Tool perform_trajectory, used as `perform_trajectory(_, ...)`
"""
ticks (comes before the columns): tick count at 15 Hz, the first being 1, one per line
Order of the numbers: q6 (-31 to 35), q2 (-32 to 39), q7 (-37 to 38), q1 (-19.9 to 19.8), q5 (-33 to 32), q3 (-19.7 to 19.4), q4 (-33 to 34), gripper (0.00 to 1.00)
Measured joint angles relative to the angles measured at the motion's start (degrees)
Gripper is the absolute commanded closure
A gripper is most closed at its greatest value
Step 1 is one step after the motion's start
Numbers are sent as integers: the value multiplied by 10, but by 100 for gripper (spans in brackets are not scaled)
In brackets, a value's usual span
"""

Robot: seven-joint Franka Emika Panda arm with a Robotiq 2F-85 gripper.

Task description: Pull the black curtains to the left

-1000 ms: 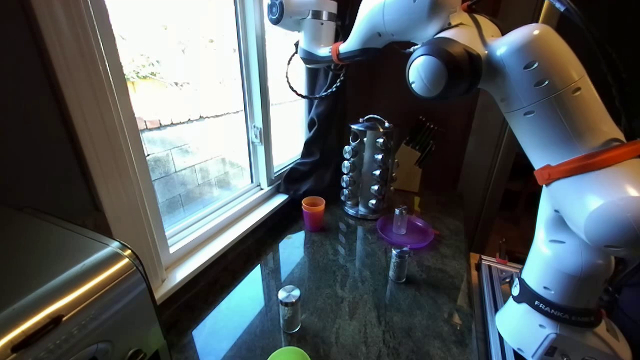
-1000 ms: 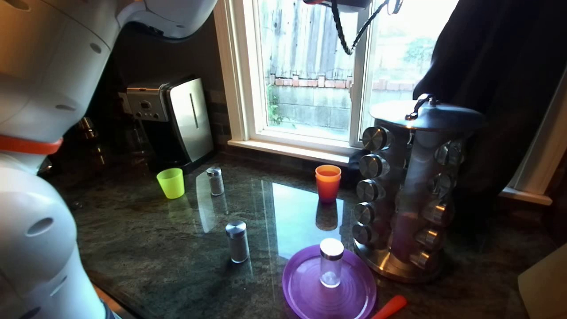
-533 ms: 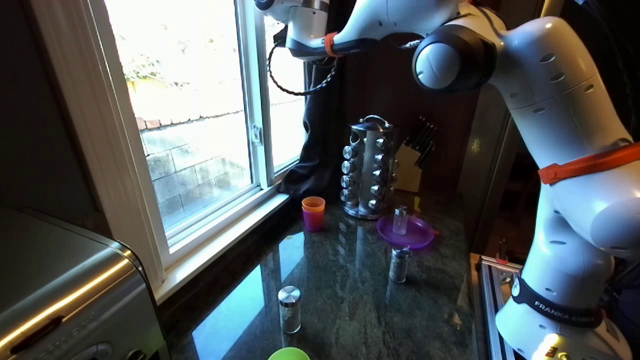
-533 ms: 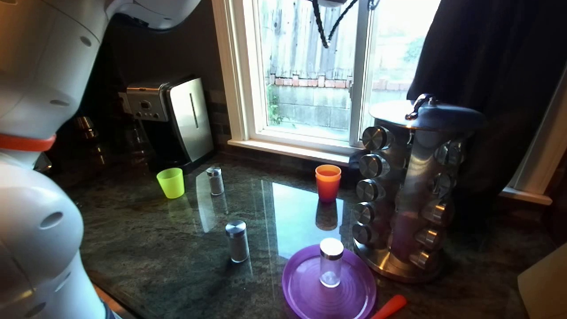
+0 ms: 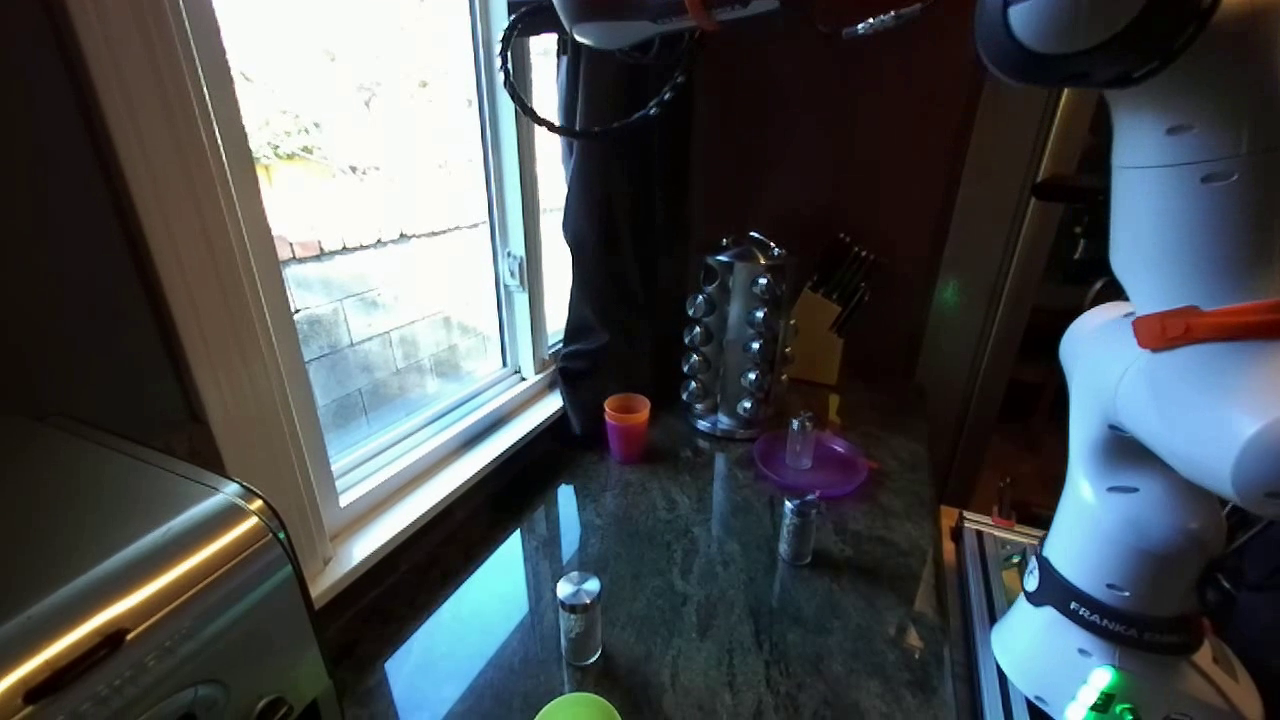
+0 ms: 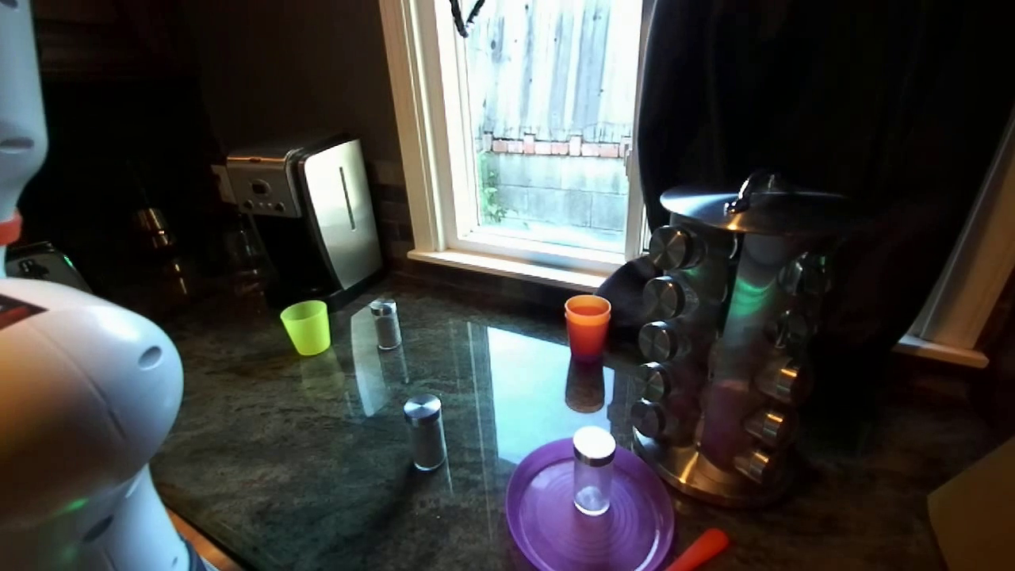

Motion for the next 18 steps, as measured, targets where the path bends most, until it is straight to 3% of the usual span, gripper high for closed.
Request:
perform_trajectory(8, 29, -154, -153, 32, 88, 48, -149, 99)
perform_trajectory(13, 102, -211, -209, -37, 161, 150, -212, 99)
perform_trajectory(18, 177, -253, -265, -56, 247, 214, -273, 99)
